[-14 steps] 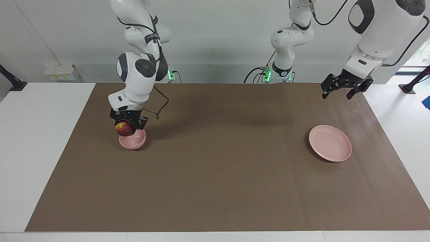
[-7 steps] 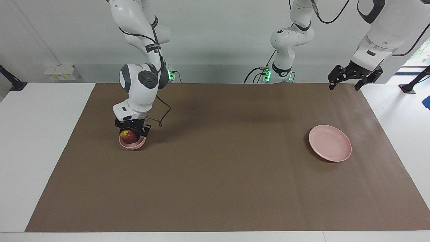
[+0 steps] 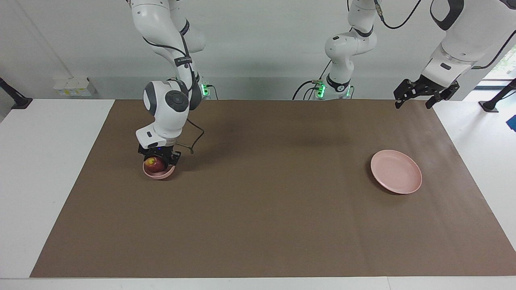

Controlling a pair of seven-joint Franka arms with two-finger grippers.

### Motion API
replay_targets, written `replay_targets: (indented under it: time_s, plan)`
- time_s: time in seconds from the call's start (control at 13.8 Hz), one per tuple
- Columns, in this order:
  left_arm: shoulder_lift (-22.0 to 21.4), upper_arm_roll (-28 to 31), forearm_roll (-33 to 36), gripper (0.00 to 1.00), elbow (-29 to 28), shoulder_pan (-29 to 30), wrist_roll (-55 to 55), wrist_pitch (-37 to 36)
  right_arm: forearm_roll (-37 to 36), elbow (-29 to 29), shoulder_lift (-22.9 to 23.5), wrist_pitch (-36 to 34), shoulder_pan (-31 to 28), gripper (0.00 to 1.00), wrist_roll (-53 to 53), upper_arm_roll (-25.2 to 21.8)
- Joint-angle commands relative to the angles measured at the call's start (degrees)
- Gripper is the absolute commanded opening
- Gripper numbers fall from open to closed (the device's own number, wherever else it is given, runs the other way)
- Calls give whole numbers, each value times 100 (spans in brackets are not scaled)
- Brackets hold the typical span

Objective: Move apple from plate to bowl
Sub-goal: 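Carry the apple with the right gripper over the pink bowl and lower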

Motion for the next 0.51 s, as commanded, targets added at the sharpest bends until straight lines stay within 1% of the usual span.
replay_targets:
  time_s: [0.0,0.22,0.44]
  plan:
    - [53,-33,65,100,137,40,26,-132,-135,-52,-37,135,-62,100,157,50]
    - [53,-33,65,100,137,48,26,-132,-126,-17,-107,47,-1,100,131,50]
    - [44,-33,65,100,137,48,26,-132,14,123,-283,-260,-1,100,43,94]
